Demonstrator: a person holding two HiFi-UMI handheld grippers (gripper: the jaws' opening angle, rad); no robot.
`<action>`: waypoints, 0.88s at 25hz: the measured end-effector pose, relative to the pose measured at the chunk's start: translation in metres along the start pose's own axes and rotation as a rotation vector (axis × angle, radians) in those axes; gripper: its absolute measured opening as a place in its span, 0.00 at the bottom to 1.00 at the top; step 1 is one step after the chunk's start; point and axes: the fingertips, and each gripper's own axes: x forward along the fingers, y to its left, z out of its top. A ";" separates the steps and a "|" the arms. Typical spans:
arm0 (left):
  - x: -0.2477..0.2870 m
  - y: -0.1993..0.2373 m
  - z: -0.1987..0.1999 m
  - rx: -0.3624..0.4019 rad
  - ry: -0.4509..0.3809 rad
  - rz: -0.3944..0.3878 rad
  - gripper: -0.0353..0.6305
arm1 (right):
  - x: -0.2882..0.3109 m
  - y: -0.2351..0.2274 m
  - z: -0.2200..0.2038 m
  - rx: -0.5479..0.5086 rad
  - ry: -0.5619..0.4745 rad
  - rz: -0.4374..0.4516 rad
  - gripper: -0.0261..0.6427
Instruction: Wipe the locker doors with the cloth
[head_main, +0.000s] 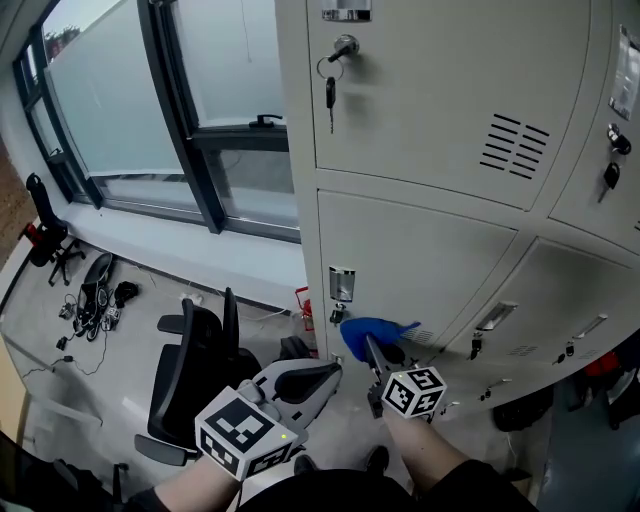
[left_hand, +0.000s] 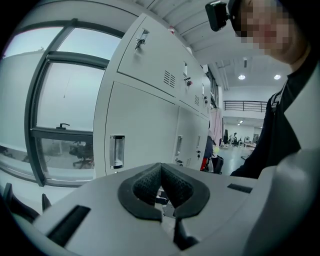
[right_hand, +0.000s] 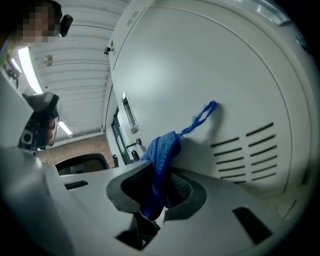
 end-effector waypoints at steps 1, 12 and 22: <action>0.000 0.000 -0.001 -0.001 0.002 0.002 0.06 | 0.001 -0.004 -0.009 0.007 0.017 -0.008 0.11; -0.006 0.003 -0.015 -0.020 0.024 0.015 0.06 | 0.010 -0.014 -0.062 0.085 0.113 -0.041 0.11; -0.019 0.003 -0.017 -0.018 0.024 0.027 0.06 | 0.032 0.034 -0.016 0.148 -0.012 0.061 0.11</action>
